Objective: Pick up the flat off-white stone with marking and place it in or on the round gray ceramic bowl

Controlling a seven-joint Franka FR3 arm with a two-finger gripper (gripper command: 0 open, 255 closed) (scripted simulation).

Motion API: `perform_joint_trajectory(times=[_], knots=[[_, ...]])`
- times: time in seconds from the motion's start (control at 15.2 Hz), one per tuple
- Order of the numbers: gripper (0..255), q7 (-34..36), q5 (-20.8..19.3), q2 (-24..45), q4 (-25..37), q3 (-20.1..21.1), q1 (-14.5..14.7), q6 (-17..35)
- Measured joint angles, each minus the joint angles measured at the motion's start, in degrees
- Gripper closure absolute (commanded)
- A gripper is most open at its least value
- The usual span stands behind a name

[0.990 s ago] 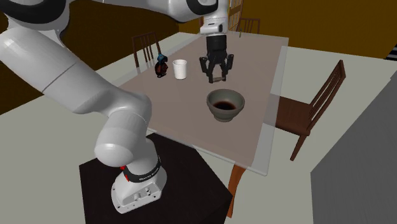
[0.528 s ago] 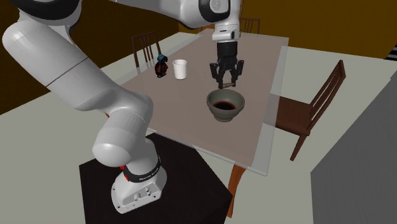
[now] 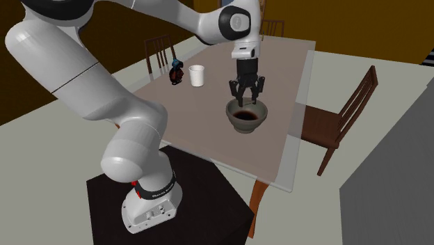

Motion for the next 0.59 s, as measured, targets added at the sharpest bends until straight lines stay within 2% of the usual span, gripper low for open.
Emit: perform_joint_trajectory(times=[0.2, 0.59], knots=[[255, 0.68, -0.10, 0.63, -1.37, 0.67, -0.12, 1.89], [255, 0.80, -0.12, 0.74, -1.76, 0.76, -0.13, 2.39]])
